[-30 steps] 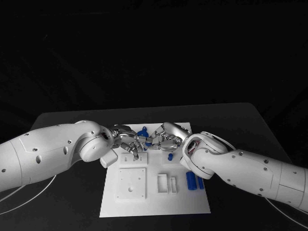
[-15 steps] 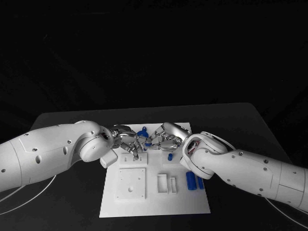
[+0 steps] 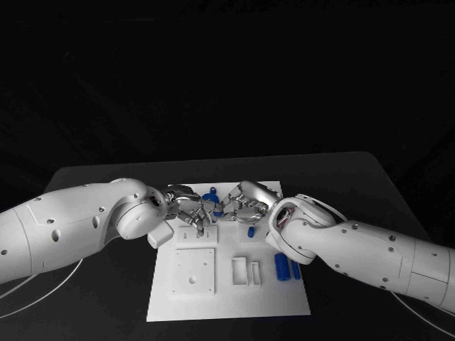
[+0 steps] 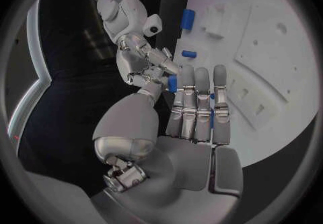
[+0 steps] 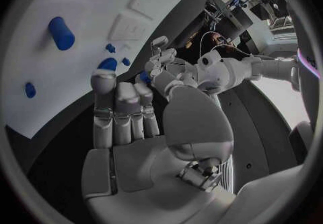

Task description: Assemble the parts on the task board

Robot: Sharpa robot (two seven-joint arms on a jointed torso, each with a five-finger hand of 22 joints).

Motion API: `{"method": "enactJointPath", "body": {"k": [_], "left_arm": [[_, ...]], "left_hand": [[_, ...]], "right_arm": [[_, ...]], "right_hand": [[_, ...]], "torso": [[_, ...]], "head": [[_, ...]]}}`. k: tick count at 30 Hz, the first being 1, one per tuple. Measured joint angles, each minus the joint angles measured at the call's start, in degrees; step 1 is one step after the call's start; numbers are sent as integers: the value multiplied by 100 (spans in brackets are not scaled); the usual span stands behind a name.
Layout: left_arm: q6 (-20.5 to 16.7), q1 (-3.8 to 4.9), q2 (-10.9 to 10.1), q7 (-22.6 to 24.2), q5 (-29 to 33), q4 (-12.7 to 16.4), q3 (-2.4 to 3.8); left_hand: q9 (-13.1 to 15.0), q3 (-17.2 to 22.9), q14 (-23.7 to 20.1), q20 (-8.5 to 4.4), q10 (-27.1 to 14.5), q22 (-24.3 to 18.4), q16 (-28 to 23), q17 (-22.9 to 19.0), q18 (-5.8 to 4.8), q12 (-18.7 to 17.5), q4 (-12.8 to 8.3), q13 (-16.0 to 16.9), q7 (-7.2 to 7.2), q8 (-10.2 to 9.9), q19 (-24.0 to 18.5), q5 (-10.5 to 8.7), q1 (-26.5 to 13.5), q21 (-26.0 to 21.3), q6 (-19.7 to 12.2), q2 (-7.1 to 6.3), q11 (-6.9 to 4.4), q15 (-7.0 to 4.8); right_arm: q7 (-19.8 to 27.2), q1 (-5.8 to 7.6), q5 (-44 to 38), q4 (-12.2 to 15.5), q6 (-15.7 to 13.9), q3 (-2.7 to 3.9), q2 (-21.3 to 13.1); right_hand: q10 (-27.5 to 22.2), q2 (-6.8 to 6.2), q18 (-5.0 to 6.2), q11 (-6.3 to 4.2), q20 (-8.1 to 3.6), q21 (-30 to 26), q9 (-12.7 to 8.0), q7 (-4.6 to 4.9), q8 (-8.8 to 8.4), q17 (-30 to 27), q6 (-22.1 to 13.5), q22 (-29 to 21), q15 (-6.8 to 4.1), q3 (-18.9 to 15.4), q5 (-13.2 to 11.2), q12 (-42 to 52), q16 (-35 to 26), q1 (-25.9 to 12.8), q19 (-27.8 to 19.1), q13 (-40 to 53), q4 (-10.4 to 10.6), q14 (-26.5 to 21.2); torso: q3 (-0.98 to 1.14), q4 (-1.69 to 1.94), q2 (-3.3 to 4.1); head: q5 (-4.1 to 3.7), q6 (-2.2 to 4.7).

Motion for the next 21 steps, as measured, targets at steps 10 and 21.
{"method": "enactJointPath", "body": {"k": [10,21], "left_arm": [[-37,-1,4,62,10,-9,-4],[-179,1,1,136,-23,-31,0]], "left_hand": [[160,605,93,-10,126,369,109,30,1,90,66,33,55,134,-51,-1310,-34,220,60,34,-43,-91],[1780,1142,423,-241,477,821,602,358,0,690,-413,466,-213,635,193,-693,-687,685,403,65,-300,-279]], "right_arm": [[-16,1,6,-38,51,1,17],[-68,-2,149,-103,119,-4,23]], "right_hand": [[-126,-109,0,34,0,-301,1,0,20,-134,0,0,-7,-299,379,-369,-128,-107,0,-228,162,-24],[-763,-129,128,255,134,-1670,4,274,72,-751,-935,0,129,-2146,686,-1086,-644,119,31,-1589,748,-318]], "torso": [[0,1,2],[0,-2,2]], "head": [[-20,-5],[7,-25]]}}
